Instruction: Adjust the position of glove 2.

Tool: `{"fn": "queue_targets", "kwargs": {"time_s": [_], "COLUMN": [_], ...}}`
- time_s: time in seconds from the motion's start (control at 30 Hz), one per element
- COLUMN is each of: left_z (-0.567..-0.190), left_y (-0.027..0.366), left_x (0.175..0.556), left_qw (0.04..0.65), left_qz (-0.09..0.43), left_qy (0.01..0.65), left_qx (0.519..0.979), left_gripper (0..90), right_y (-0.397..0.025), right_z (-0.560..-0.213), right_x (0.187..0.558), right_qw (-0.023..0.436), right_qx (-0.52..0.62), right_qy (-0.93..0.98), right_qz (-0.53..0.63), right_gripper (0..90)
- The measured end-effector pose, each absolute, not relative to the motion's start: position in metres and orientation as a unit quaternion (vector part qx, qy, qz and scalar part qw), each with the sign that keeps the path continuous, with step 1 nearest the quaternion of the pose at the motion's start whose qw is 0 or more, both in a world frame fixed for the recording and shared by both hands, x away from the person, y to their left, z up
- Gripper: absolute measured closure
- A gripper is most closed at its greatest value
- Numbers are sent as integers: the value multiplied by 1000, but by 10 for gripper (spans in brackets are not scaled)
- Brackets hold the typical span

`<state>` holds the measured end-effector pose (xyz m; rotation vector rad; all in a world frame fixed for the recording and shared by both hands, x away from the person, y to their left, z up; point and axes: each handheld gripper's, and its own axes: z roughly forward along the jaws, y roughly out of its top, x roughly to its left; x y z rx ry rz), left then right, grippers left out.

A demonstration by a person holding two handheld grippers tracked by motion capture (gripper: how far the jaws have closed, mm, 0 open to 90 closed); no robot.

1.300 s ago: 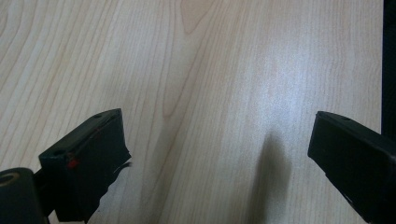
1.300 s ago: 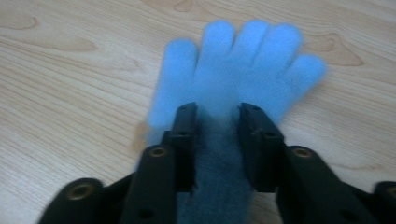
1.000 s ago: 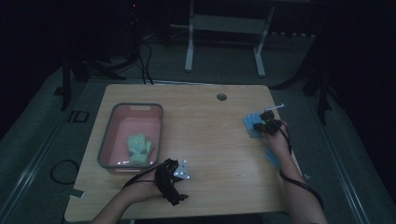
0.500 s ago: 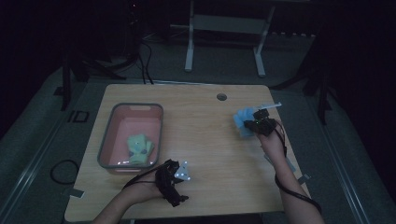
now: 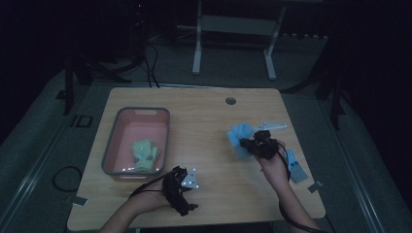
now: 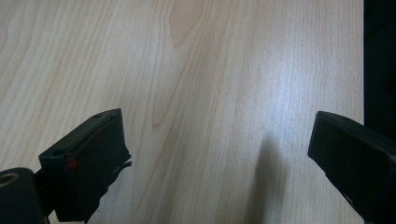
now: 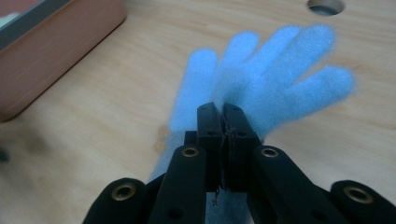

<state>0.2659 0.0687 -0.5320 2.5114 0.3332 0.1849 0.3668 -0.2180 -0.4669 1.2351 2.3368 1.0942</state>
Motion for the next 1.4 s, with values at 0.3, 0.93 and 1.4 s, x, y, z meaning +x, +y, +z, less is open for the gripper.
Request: {"fn": "queue_targets", "kwargs": {"time_s": [0.3, 0.93, 1.4], "left_z": [-528, -529, -537], "left_y": [76, 77, 74], "left_x": [262, 259, 259], "left_qw": [323, 322, 319], "left_qz": [79, 81, 65], "left_qy": [139, 136, 134], "left_qx": [933, 934, 936], "left_gripper": [46, 46, 46], "right_y": [-201, -178, -203], "right_z": [-491, -540, -526], "right_x": [332, 321, 313], "right_qw": [82, 86, 126], "right_qx": [443, 470, 455], "right_qy": [805, 806, 808], "right_qz": [387, 350, 352], "right_gripper": [871, 830, 517]}}
